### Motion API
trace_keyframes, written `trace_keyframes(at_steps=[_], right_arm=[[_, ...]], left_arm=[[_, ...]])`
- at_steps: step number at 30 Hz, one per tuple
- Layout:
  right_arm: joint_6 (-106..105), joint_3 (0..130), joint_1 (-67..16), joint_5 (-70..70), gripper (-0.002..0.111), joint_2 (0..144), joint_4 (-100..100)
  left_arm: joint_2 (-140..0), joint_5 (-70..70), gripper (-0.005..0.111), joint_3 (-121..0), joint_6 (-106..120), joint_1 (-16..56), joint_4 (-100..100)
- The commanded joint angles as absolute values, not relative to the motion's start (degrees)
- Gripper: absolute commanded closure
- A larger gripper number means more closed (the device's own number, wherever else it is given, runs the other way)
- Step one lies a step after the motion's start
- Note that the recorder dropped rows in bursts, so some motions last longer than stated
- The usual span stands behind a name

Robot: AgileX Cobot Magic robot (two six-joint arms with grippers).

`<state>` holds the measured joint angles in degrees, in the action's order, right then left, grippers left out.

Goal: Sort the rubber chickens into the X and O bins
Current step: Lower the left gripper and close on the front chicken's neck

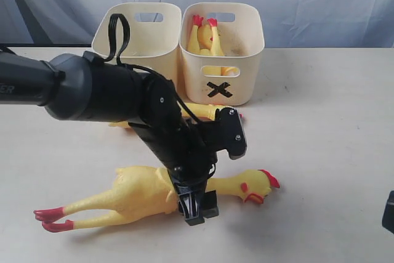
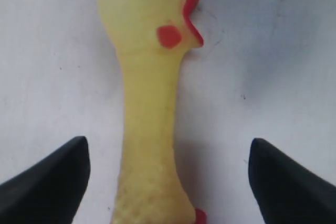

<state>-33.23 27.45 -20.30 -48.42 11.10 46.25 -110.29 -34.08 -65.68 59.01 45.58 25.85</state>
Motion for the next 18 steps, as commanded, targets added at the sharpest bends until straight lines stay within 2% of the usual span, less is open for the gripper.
trace_keyframes(at_steps=[1,5,7,13,18], right_arm=[[-33.1,27.2,-20.0,-47.7,0.109,10.8,46.6],[-33.1,27.2,-20.0,-47.7,0.109,10.8,46.6],[-33.1,27.2,-20.0,-47.7,0.109,10.8,46.6],[-33.1,27.2,-20.0,-47.8,0.109,10.8,46.6],[-33.1,27.2,-20.0,-47.8,0.109,10.8,46.6]], left_arm=[[-111.3,-32.5,0.030,-66.3,58.7,45.8,26.2],[-113.0,-32.7,0.030,-66.3,58.7,45.8,26.0],[-113.6,-32.8,0.034,-66.3,58.7,45.8,26.0],[-113.7,-32.9,0.057,-66.3,58.7,45.8,25.9],[-113.7,-32.9,0.080,-66.3,59.0,45.8,25.9]])
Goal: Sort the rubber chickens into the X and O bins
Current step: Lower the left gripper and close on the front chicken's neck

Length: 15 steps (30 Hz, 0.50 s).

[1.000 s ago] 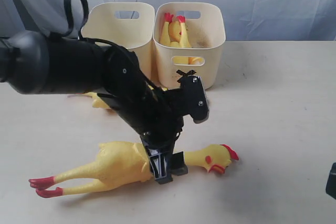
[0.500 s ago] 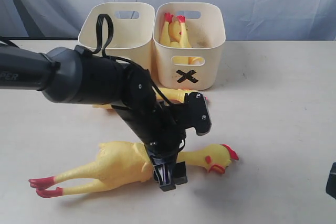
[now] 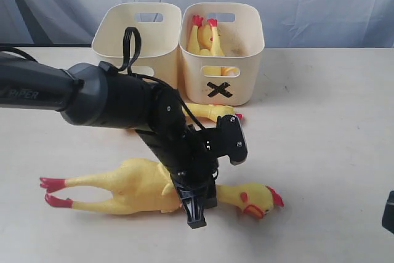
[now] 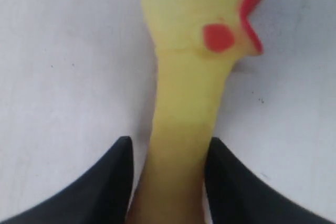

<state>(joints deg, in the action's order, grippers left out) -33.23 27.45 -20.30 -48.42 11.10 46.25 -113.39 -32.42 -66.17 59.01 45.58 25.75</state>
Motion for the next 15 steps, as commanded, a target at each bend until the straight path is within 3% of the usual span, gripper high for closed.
trace_keyframes(at_steps=[1,6,15], right_arm=[[-33.1,27.2,-20.0,-47.8,0.109,10.8,46.6],[-33.1,27.2,-20.0,-47.8,0.109,10.8,46.6],[-33.1,27.2,-20.0,-47.9,0.109,10.8,46.6]], left_arm=[[-113.7,-32.9,0.085,-66.3,59.0,45.8,25.9],[-113.7,-33.4,0.107,-66.3,59.2,45.8,25.9],[-111.6,-38.4,0.107,-66.3,58.9,45.8,25.0]])
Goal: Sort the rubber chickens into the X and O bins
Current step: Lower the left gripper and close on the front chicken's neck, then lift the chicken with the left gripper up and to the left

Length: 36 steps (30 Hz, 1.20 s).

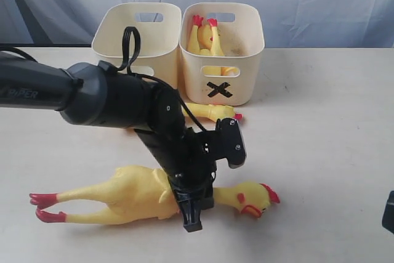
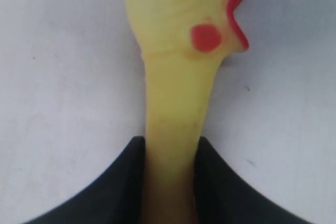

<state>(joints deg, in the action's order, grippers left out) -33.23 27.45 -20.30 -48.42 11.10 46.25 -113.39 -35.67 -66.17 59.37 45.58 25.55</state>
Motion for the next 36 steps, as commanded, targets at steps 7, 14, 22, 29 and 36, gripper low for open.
trace_keyframes(at_steps=[7,14,22,29,36], right_arm=[[-33.1,27.2,-20.0,-48.1,0.109,10.8,46.6],[-33.1,27.2,-20.0,-48.1,0.109,10.8,46.6],[-33.1,27.2,-20.0,-48.1,0.109,10.8,46.6],[-33.1,27.2,-20.0,-48.1,0.109,10.8,46.6],[-33.1,27.2,-20.0,-48.0,0.109,10.8,46.6]], left_arm=[[-106.8,-36.5,0.107,-66.3,58.9,45.8,24.9],[-101.4,-29.7,0.107,-66.3,58.5,45.1,24.5],[-96.0,-14.6,0.107,-66.3,55.0,39.9,25.3],[-91.6,-12.8,0.107,-66.3,55.0,34.5,28.4],[-86.9,-13.0,0.107,-66.3,55.0,28.3,28.7]])
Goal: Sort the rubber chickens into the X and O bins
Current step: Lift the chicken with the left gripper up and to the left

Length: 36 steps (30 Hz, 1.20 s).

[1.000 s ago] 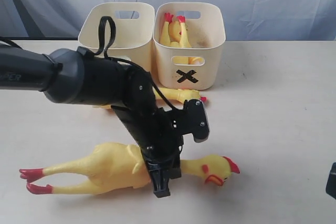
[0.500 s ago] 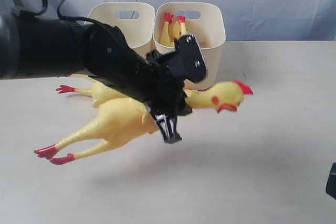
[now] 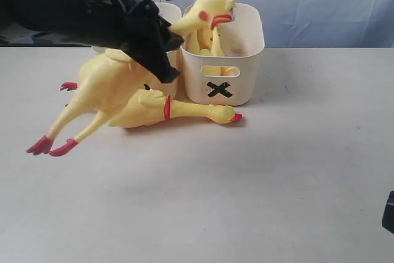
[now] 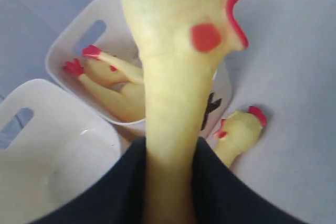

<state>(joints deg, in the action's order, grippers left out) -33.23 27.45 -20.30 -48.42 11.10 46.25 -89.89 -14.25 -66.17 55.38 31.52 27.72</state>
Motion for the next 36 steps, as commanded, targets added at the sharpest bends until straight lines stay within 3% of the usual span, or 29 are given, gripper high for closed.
trace_keyframes(at_steps=[1,21,29,36], right_arm=[[-33.1,27.2,-20.0,-48.0,0.109,10.8,46.6],[-33.1,27.2,-20.0,-46.0,0.109,10.8,46.6],[-33.1,27.2,-20.0,-46.0,0.109,10.8,46.6],[-33.1,27.2,-20.0,-46.0,0.109,10.8,46.6]], left_arm=[[-86.2,-13.1,0.107,-66.3,55.0,27.4,28.7],[-80.4,1.2,0.107,-67.9,56.1,7.6,49.1],[-82.6,-8.1,0.107,-74.1,57.1,4.0,44.6],[-85.2,-16.4,0.107,-79.0,69.3,3.5,59.1]])
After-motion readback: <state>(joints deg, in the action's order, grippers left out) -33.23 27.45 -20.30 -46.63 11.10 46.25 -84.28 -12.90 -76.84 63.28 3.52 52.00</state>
